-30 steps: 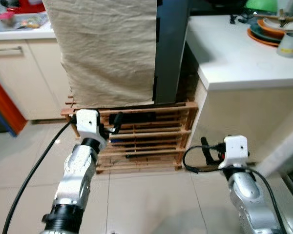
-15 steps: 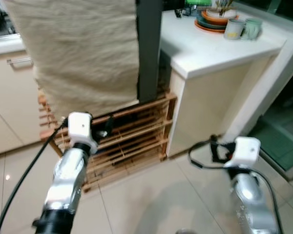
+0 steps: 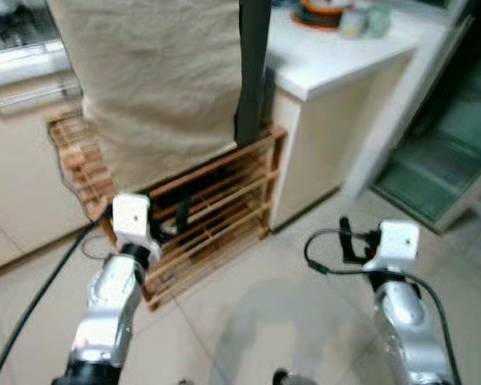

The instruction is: Restocking fridge

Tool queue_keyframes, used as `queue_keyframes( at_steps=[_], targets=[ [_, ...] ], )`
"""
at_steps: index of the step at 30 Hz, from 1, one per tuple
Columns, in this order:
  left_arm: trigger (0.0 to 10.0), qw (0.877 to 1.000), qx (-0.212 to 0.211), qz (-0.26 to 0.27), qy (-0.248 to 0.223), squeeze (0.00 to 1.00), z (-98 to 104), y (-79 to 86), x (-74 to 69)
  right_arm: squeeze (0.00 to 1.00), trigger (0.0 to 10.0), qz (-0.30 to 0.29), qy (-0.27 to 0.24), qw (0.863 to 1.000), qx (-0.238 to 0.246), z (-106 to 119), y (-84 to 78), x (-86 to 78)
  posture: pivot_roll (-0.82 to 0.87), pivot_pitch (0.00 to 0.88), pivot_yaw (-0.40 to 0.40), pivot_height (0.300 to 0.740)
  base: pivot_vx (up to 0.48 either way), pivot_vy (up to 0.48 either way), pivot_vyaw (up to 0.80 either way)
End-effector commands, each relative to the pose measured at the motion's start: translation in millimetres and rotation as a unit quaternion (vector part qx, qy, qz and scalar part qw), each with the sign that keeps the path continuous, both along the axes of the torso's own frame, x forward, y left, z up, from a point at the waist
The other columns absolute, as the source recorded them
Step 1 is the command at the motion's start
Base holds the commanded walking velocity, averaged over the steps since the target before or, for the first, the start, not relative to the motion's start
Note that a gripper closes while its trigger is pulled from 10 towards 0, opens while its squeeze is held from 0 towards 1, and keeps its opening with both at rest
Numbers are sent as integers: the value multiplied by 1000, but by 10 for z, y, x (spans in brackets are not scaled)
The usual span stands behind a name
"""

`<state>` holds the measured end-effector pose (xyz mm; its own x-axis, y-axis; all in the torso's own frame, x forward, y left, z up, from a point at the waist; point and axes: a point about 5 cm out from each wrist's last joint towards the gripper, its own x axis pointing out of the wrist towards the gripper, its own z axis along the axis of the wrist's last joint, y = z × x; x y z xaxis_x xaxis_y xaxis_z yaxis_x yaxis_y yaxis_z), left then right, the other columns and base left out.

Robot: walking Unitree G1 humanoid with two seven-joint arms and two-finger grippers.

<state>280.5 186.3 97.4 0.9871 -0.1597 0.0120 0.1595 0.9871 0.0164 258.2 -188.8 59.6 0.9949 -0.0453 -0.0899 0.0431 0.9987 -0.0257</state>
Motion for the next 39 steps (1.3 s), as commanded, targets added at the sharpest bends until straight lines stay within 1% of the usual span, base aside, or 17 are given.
queue_keyframes(
  at_steps=[1, 4, 7, 9, 11, 13, 15, 19, 20, 22, 24, 25, 26, 30, 34, 39],
  targets=[
    [10000, 1000, 0, -3, 1, 0, 6, -8, 29, 0, 10000, -1, -5, 1000, -7, 14, -51, 17, -152, 0, 27, 740, 0, 469, 0],
    [10000, 1000, 4, 0, 4, 0, 0, 3, 49, 0, 10000, 1, -8, 1000, -9, 12, -43, 17, -153, 0, 29, 740, 0, 480, 0],
    [10000, 1000, -1, 1, -3, 0, 22, -16, 64, 0, 10000, -1, -17, 1000, -11, 25, -31, 18, -156, 0, 34, 740, 0, 480, -800],
    [10000, 1000, 0, 1, -9, 0, 22, -46, 56, 0, 10000, -1, -27, 999, -24, 39, -14, 11, -156, 0, 37, 740, 0, 480, -800],
    [10000, 999, 26, 10, -18, 0, -5, -54, 11, 0, 10000, -5, -32, 999, -28, 37, 13, 0, -158, 0, 42, 740, 0, 480, -800],
    [10000, 998, 58, 12, -9, 0, -87, -52, -47, 0, 10000, -16, -38, 999, -24, 41, 27, -9, -154, 0, 43, 740, 0, 0, 0],
    [10000, 999, 52, 13, -9, 0, -106, -49, -78, 0, 10000, -15, -38, 999, -23, 39, 37, -7, -154, 0, 43, 740, 0, 0, 0],
    [10000, 999, 51, -4, -17, 0, -91, -47, -150, 0, 10000, -10, -39, 999, -23, 36, 49, -4, -140, 0, 36, 740, 0, 0, 0],
    [10000, 999, 37, -4, -23, 0, -63, -33, -162, 0, 10000, -6, -37, 999, -23, 33, 65, 8, -135, 0, 28, 740, 480, 0, 0],
    [10000, 999, 31, 10, -22, 0, -52, -4, -142, 0, 10000, -2, -37, 999, -23, 33, 85, 24, -131, 0, 23, 740, 480, 0, 0],
    [10000, 999, 9, 33, -15, 0, -49, 36, -96, 0, 10000, 5, -36, 999, -24, 32, 105, 44, -126, 0, 20, 740, 446, 0, 0],
    [10000, 999, 9, 33, -15, 0, -49, 36, -96, 0, 10000, 5, -36, 999, -24, 32, 105, 44, -126, 0, 20, 740, 439, 0, 0],
    [10000, 999, 4, 42, -18, 0, -30, 47, -63, 0, 10000, 7, -36, 999, -25, 24, 114, 63, -127, 0, 21, 740, 428, 0, 0],
    [10000, 998, -2, 48, -27, 0, 28, 51, -20, 0, 10000, 10, -40, 999, -26, 36, 134, 80, -132, 0, 30, 740, 368, 299, 0],
    [10000, 998, -22, 57, -30, 0, 66, 54, 4, 0, 10000, 12, -40, 999, -25, 27, 151, 70, -137, 0, 36, 740, 0, 459, 0],
    [10000, 998, -20, 54, -33, 0, 100, 50, 37, 0, 10000, 12, -35, 999, -25, 11, 155, 55, -142, 0, 40, 740, 0, 480, 0]
  ],
)
